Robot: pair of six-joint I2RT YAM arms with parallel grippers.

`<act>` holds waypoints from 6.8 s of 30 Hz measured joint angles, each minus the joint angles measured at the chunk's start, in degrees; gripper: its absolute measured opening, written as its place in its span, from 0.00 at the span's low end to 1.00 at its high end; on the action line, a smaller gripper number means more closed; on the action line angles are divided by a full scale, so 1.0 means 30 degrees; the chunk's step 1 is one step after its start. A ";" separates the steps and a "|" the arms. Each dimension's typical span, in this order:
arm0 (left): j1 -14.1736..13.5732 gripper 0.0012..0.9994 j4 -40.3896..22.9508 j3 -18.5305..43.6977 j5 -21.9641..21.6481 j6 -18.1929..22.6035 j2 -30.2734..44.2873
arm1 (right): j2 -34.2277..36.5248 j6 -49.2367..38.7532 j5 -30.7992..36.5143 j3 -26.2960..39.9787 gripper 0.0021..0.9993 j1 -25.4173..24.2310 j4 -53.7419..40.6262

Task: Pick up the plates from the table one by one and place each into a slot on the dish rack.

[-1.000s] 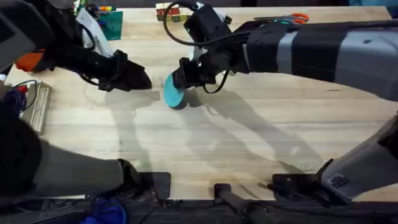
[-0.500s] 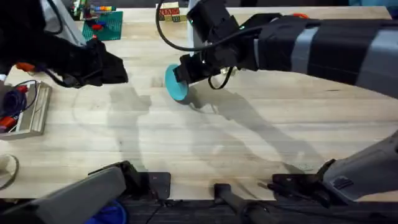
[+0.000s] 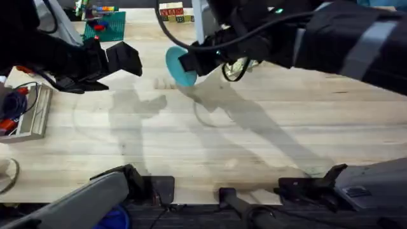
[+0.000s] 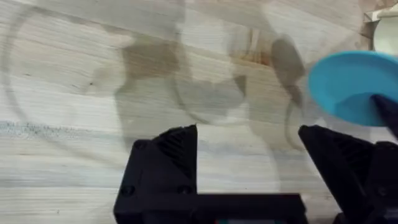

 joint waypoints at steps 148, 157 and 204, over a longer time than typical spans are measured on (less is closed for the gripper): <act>0.0000 0.99 -0.0086 0.0000 -0.0138 0.0000 0.0000 | -0.5390 -0.1196 0.4997 0.0000 0.03 -0.6583 -0.3674; 0.0000 1.00 -0.0080 0.0000 -0.0138 0.0000 0.0000 | -0.5170 -0.1065 0.5490 0.0000 0.03 -0.6554 -0.3417; 0.0000 1.00 -0.0081 0.0000 -0.0138 0.0000 0.0000 | -0.1012 -0.0999 0.4457 0.0007 0.03 -0.6386 -0.2951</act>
